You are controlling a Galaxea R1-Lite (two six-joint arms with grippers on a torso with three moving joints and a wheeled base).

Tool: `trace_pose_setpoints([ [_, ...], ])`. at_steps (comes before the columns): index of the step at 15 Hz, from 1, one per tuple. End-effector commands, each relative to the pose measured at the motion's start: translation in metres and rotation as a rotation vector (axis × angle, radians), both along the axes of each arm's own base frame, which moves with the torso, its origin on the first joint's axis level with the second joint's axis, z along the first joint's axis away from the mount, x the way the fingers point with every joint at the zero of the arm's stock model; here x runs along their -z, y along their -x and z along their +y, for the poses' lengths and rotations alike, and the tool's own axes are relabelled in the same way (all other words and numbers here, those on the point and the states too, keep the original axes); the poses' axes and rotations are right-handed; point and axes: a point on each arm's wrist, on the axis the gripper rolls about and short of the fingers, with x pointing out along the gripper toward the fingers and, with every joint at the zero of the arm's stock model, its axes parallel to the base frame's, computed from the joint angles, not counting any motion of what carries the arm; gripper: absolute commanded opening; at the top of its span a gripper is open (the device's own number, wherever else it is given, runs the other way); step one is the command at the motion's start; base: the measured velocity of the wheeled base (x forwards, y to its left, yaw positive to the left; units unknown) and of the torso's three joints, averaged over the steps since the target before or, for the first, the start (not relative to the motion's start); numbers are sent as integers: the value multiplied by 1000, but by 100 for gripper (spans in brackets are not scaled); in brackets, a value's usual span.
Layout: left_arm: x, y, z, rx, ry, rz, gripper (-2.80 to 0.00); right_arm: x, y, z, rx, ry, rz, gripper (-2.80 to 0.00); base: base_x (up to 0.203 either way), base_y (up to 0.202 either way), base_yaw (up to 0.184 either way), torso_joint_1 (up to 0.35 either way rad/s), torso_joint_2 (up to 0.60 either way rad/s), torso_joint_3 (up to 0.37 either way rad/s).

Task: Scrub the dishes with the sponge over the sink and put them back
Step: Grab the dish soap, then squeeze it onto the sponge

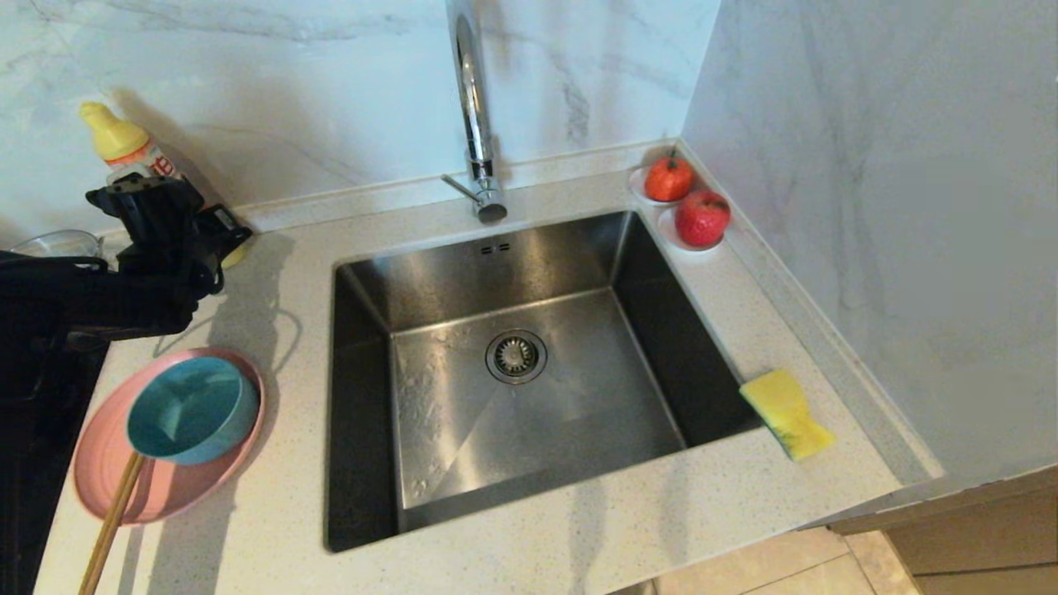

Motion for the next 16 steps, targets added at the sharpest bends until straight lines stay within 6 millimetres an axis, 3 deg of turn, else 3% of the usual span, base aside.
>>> trace_pose_setpoints([
  [1, -4, -1, 0, 0, -4, -17, -280, 0, 0, 0, 0, 0, 0, -280, 0, 0, 0, 0, 0, 0],
  [6, -1, -6, 1, 0, -7, -25, -280, 0, 0, 0, 0, 0, 0, -280, 0, 0, 0, 0, 0, 0],
  [7, -9, -3, 0, 0, -10, -39, -280, 0, 0, 0, 0, 0, 0, -280, 0, 0, 0, 0, 0, 0],
  [12, -90, 50, -19, 13, -21, -124, -280, 0, 0, 0, 1, 0, 0, -280, 0, 0, 0, 0, 0, 0],
  [16, -128, 99, -42, 39, -23, -137, -280, 0, 0, 0, 0, 0, 0, -280, 0, 0, 0, 0, 0, 0],
])
